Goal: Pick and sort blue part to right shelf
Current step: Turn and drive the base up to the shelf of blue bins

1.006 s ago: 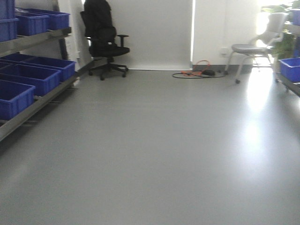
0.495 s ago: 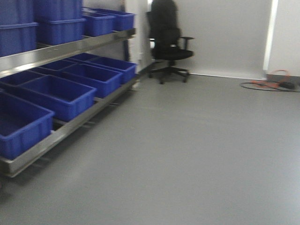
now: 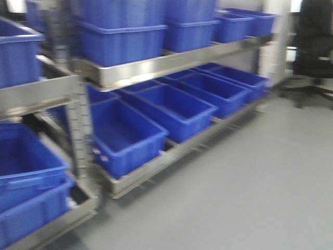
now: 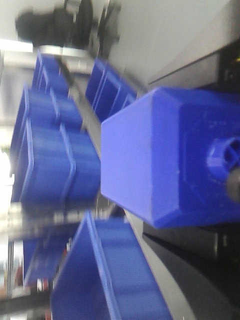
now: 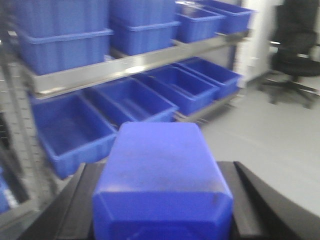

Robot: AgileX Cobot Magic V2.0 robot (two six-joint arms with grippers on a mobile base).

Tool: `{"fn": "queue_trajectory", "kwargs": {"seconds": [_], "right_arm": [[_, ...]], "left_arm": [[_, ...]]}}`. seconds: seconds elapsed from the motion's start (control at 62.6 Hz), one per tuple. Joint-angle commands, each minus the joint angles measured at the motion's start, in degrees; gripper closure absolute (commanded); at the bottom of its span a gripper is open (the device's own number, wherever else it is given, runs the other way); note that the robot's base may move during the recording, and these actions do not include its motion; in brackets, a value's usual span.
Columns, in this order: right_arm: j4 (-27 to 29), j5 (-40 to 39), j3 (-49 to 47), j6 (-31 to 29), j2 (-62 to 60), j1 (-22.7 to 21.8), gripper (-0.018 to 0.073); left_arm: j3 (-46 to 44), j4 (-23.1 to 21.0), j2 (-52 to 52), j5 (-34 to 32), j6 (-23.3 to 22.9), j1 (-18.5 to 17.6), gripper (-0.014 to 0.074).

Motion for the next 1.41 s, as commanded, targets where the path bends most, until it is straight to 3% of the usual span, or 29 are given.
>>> {"fn": "queue_trajectory", "kwargs": {"seconds": [0.0,1.39], "right_arm": [[-0.8,-5.5,-1.8,-0.2,0.5,-0.4,0.0186],[-0.8,-5.5,-1.8,-0.2,0.5,-0.4,0.0186]], "left_arm": [[-1.6,-0.1,0.7,-5.4,-0.3,-0.1,0.0232],[-1.6,-0.1,0.7,-5.4,-0.3,-0.1,0.0232]]}}
